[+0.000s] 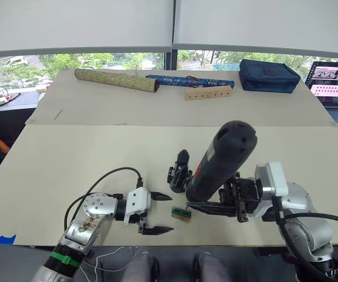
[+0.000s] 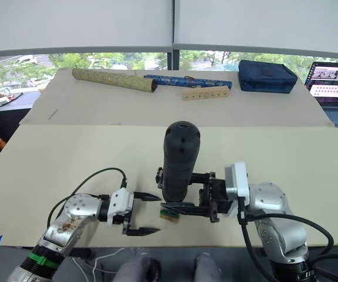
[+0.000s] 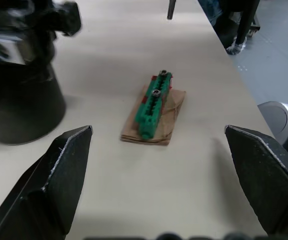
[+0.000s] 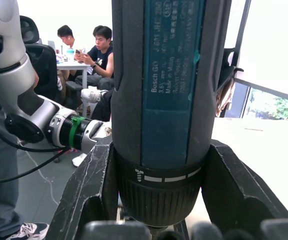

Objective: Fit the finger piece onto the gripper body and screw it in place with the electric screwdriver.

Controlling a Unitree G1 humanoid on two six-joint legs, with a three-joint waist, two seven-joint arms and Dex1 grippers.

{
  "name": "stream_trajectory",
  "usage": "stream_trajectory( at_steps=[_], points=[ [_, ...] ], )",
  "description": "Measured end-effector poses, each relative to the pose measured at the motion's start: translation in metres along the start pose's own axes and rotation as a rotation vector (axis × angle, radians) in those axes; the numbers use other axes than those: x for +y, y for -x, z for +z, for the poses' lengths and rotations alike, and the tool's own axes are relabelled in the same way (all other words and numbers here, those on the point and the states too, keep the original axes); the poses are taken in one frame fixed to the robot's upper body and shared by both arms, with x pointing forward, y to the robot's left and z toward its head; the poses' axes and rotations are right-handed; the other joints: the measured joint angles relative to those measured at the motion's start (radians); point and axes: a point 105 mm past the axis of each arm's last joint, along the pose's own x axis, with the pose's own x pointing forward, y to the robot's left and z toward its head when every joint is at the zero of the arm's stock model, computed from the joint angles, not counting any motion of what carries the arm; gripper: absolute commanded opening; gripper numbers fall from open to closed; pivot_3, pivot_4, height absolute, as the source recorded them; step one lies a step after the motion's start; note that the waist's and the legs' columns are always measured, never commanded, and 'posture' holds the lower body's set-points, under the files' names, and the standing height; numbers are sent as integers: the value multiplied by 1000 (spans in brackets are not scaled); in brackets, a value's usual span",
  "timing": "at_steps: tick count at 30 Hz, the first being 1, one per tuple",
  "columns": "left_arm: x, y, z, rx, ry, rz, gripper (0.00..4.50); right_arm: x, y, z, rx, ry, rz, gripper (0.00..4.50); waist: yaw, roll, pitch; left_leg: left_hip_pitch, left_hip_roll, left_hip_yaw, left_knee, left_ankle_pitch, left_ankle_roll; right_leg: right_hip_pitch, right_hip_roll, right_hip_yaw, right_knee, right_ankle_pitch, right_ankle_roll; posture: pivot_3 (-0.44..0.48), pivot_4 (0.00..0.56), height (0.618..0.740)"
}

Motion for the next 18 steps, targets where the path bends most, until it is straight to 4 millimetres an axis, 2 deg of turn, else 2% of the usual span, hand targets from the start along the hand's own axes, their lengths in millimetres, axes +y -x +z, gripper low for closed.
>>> stream_trajectory(
  at_steps=[11,18],
  points=[
    [2,-8,1,5,-28,-5,4500,2,5,-13,37,-19,-7,1901,4,0,0,1,0,0,1,-1,1,1,-1,0,0,0,0,0,150,740],
    [1,-11,2,-1,-26,-14,4500,1,8,-14,41,-6,-15,1901,5,0,-1,1,0,0,1,-1,2,2,-1,0,0,0,0,0,150,740]
  ],
)
